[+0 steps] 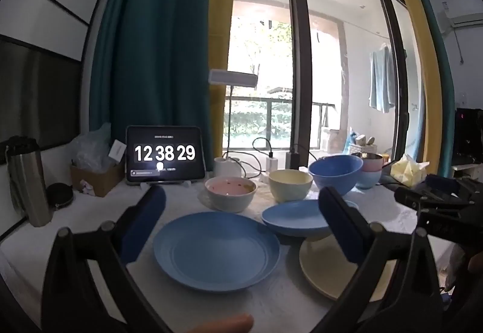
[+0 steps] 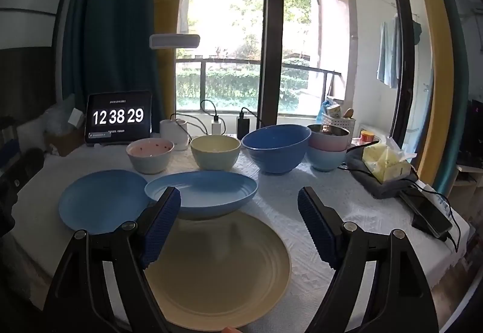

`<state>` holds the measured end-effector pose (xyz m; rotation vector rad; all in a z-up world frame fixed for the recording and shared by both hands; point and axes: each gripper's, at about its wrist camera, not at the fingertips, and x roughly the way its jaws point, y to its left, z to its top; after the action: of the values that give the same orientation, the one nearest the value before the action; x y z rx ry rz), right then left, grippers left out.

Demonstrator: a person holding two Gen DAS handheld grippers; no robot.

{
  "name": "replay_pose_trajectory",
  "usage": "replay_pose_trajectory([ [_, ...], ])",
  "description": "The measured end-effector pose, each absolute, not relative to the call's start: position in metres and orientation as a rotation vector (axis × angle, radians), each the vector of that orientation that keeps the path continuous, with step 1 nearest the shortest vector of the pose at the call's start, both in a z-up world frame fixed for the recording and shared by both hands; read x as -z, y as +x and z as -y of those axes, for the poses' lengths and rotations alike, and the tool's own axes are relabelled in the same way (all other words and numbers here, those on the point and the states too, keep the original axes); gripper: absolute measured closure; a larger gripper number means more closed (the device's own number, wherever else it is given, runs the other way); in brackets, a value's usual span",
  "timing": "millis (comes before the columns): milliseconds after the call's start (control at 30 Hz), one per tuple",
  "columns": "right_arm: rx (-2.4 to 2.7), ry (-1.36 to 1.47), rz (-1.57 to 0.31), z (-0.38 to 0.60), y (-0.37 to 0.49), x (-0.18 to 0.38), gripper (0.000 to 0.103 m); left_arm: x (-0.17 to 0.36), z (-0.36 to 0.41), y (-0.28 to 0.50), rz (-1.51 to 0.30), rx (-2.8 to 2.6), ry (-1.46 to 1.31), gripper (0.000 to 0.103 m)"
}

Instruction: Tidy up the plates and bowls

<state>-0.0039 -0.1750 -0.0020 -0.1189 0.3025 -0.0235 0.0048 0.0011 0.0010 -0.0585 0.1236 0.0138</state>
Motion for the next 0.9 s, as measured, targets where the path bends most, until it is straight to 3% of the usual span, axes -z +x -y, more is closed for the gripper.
replay_pose_trajectory([
  [900,0.03,-0.08,-0.297,0.1824,-0.0025,0.0001,0.02,-0.0017,-0.0041,0.0066,-0.144,-0.036,-0.072,0.001],
])
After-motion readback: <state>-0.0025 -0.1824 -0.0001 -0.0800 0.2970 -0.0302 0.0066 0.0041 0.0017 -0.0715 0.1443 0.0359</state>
